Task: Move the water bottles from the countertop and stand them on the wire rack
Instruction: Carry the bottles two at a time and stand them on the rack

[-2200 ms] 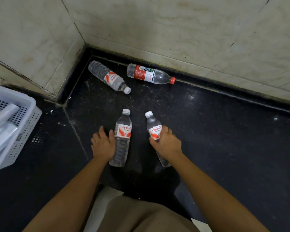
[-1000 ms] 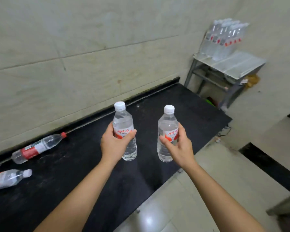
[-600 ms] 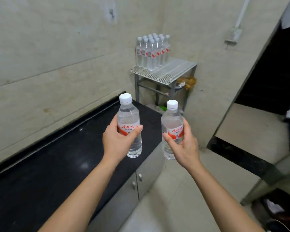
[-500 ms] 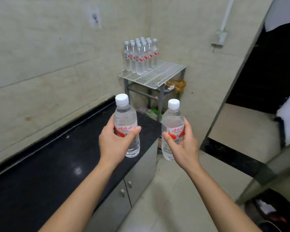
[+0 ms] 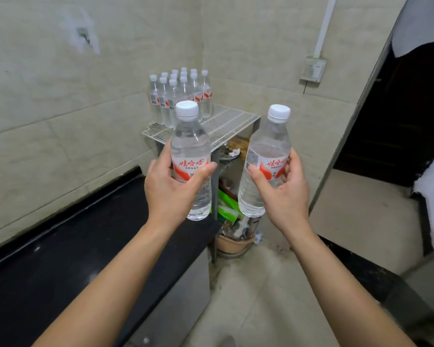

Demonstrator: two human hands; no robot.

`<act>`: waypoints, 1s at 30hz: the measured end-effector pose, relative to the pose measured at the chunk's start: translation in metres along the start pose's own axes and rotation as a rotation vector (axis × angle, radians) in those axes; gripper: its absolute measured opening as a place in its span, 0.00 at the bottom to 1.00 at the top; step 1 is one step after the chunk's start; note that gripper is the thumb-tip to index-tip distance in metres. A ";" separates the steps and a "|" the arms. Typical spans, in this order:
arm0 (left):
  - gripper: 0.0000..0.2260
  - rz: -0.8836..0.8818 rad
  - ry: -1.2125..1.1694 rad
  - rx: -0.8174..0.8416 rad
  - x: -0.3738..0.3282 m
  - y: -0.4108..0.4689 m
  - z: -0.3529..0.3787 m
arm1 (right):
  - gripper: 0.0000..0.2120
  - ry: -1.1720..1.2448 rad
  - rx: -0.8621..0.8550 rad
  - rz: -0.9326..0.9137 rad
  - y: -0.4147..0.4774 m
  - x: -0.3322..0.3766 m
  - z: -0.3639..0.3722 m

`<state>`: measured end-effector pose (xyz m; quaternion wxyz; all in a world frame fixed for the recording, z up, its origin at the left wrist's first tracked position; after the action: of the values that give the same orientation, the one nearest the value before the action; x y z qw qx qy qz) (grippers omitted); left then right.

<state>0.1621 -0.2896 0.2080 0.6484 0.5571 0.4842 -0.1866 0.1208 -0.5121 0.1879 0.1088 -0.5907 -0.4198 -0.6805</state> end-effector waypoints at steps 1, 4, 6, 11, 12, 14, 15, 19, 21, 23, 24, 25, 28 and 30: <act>0.28 0.008 -0.011 -0.010 0.008 0.012 0.020 | 0.34 -0.011 0.005 -0.013 0.019 -0.008 0.006; 0.31 0.007 -0.039 -0.025 0.030 0.055 0.079 | 0.33 -0.039 0.015 -0.046 0.081 -0.027 0.025; 0.33 0.006 -0.034 -0.028 0.039 0.084 0.114 | 0.32 -0.044 0.024 -0.059 0.124 -0.037 0.038; 0.33 0.008 -0.036 -0.020 0.054 0.148 0.176 | 0.34 0.003 -0.003 -0.047 0.216 -0.058 0.069; 0.32 0.010 -0.043 -0.021 0.058 0.158 0.184 | 0.34 0.022 -0.004 -0.036 0.231 -0.064 0.076; 0.29 0.019 -0.039 -0.039 0.064 0.178 0.198 | 0.35 0.053 0.014 -0.025 0.260 -0.075 0.094; 0.28 0.014 -0.036 -0.049 0.069 0.187 0.204 | 0.34 0.066 0.030 -0.019 0.273 -0.082 0.105; 0.27 -0.024 0.031 -0.138 0.100 0.219 0.228 | 0.32 0.098 0.139 0.006 0.322 -0.114 0.156; 0.28 -0.061 0.041 -0.163 0.114 0.230 0.236 | 0.32 0.098 0.194 0.005 0.341 -0.128 0.181; 0.28 -0.077 0.078 -0.241 0.134 0.252 0.257 | 0.32 0.114 0.307 0.005 0.376 -0.150 0.219; 0.27 -0.090 0.078 -0.230 0.137 0.254 0.257 | 0.31 0.110 0.310 -0.008 0.377 -0.153 0.225; 0.26 -0.104 0.110 -0.243 0.143 0.260 0.262 | 0.30 0.113 0.341 -0.002 0.386 -0.159 0.237; 0.24 -0.166 0.237 -0.341 0.167 0.283 0.287 | 0.27 0.151 0.525 0.019 0.424 -0.183 0.277; 0.23 -0.213 0.312 -0.381 0.184 0.297 0.298 | 0.27 0.150 0.625 0.017 0.443 -0.201 0.302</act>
<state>0.6045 -0.4122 0.1879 0.6357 0.3931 0.6605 -0.0712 0.6773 -0.6471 0.1887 0.3213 -0.4802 -0.5944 -0.5594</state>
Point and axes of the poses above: each hand's wrist, its own y-axis towards the middle knuckle, its own z-axis out of the palm, x = y × z, the point moved 4 cm from there along y, towards the middle knuckle, and after that the axes turned 12 degrees about -x, right-handed, at the moved point
